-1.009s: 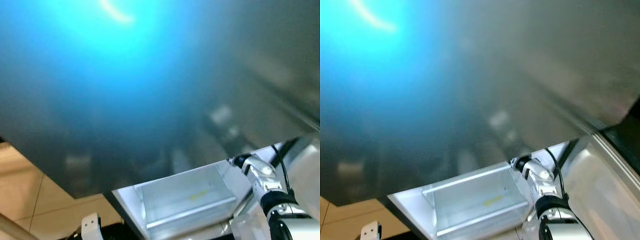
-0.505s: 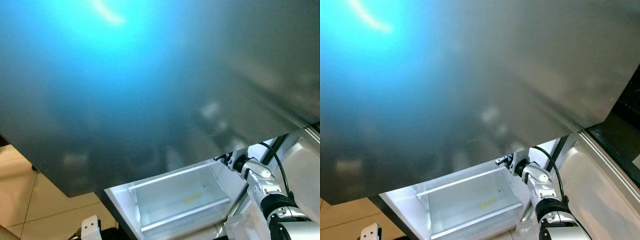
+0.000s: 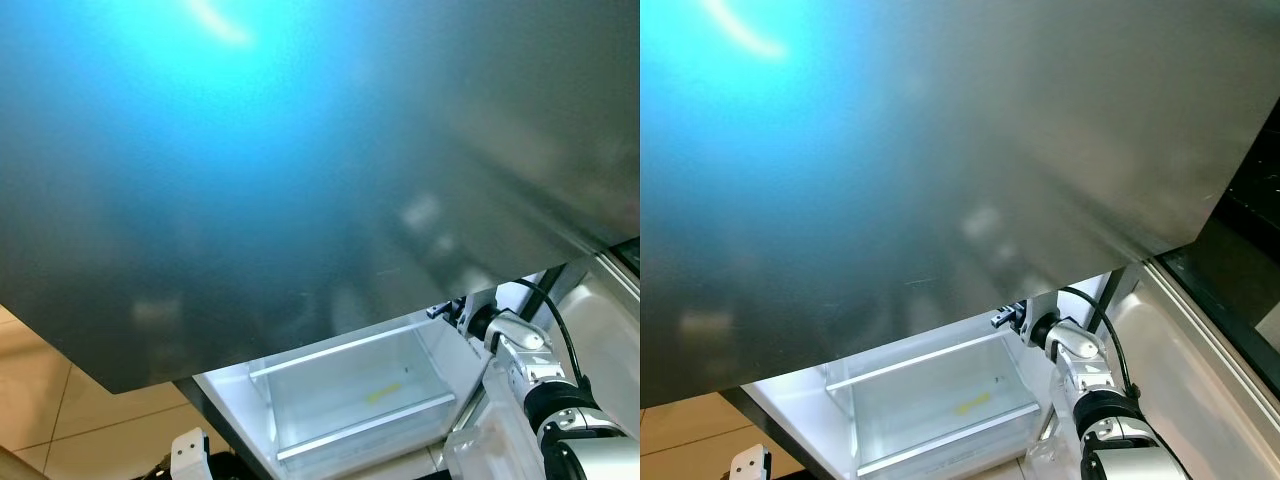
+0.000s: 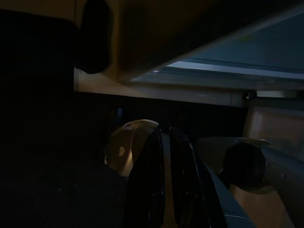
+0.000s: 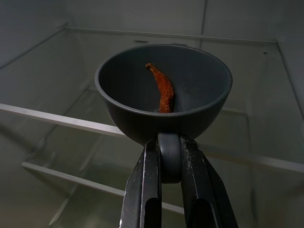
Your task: Restocking fridge
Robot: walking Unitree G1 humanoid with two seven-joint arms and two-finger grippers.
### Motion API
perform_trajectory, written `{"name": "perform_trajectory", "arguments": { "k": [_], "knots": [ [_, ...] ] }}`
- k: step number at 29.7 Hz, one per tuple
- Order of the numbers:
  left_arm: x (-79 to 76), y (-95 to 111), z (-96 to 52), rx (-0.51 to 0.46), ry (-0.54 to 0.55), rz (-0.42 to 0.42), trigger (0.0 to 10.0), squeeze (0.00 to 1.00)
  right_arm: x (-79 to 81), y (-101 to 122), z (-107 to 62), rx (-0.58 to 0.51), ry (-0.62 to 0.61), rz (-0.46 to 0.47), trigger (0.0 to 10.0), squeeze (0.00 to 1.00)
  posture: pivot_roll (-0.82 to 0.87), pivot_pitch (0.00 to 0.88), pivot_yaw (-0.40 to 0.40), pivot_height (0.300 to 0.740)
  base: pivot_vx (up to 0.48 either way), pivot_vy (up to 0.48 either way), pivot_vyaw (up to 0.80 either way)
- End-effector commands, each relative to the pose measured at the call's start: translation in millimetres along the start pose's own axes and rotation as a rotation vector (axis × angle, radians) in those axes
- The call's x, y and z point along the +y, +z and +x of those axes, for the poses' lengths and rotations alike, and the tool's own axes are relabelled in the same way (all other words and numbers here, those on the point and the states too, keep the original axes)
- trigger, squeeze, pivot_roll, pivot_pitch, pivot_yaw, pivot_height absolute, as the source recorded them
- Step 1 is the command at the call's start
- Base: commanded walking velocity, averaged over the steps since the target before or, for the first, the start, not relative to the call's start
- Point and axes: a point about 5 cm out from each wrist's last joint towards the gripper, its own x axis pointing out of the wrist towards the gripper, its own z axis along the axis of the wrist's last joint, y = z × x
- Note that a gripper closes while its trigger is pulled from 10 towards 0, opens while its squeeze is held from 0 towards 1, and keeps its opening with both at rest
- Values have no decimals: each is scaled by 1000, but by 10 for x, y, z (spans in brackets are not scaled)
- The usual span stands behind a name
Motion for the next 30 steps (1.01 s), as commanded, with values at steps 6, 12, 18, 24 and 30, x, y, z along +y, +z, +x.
{"name": "perform_trajectory", "arguments": {
  "k": [6, 12, 18, 24, 30],
  "knots": [
    [-96, 29, 32, 19, -46, 204, 10000, 0, -59, 100, 42, -2, -83, -20, 10000, 0, -24, 0, 40, 735, 0, 0, 0],
    [-182, 66, 62, 20, -88, 256, 10000, 0, -103, 90, 32, 16, -124, -5, 10000, 0, -23, 3, 40, 715, 0, 0, 0],
    [-204, -29, 52, 73, -129, 354, 10000, 0, -118, 99, 19, 12, -120, -13, 10000, 0, -23, 0, 38, 702, 0, 0, 0],
    [-215, -82, 40, 111, -169, 449, 10000, 0, -131, 99, 21, 23, -133, -17, 10000, 0, -21, 0, 37, 682, 0, 0, 0],
    [-320, 53, 80, 69, -217, 538, 10000, 0, -135, 99, 23, 30, -137, -16, 10000, 0, -21, 0, 37, 662, 0, 0, 0]
  ]
}}
